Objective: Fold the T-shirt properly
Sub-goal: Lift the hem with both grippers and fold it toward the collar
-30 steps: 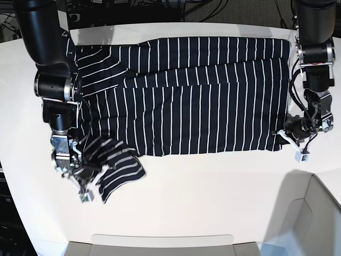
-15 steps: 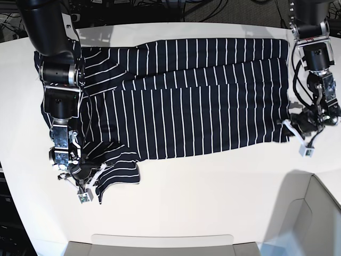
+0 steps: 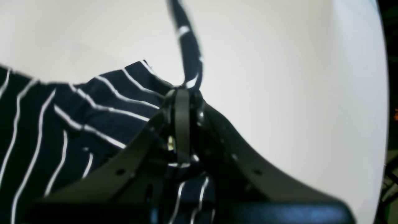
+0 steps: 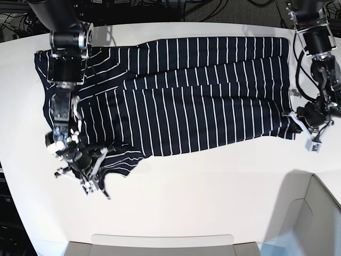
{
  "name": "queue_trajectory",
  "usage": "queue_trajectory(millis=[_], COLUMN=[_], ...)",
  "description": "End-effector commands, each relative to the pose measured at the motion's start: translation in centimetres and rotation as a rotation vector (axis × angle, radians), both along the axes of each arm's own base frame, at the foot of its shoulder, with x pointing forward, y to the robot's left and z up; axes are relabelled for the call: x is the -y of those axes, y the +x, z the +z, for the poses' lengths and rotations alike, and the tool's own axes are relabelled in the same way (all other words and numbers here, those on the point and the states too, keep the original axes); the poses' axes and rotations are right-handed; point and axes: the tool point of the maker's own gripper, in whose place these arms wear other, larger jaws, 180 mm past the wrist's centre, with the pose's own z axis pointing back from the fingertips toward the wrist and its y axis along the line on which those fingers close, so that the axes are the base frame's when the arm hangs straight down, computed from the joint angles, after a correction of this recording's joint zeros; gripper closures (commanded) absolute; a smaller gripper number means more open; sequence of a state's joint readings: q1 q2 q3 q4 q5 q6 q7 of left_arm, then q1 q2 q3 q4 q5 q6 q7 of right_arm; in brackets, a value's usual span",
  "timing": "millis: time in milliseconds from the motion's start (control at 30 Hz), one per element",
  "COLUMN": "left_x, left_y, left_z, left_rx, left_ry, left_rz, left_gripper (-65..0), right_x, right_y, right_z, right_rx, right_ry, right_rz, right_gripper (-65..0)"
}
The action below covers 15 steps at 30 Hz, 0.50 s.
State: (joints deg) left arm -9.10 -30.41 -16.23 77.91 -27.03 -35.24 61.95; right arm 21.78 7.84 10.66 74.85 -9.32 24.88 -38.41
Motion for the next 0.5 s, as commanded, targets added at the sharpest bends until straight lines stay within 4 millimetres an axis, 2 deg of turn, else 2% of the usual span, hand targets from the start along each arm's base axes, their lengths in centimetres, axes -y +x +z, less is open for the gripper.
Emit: queue_trajectory(millis=[0,233,333,467], left_x=[-0.7,0.2,0.3,-1.4], left_y=[0.4,-1.3,-1.6,-2.6], left_z=[1.4,1.7,2.6,4.0], left_rx=[0.031,0.034,0.058,0.069], left_ry=[0.028,0.071,0.092,0.122], left_rz=[-0.003,-0.048,-0.059,-0.011], left_gripper=[0.0,0.0,0.0,0.0], right_x=[0.0,-0.2,1.4,3.4], right_y=[0.4,-2.7,-3.8,-4.8], right_z=[2.0,3.1,4.3,4.8], right_rx=[0.053,0.078,0.101,0.086], right_ry=[-0.007,-0.029,0.030,0.052], right_rz=[0.002,0.001,-0.053,-0.114], right_gripper=[0.0,0.0,0.0,0.0])
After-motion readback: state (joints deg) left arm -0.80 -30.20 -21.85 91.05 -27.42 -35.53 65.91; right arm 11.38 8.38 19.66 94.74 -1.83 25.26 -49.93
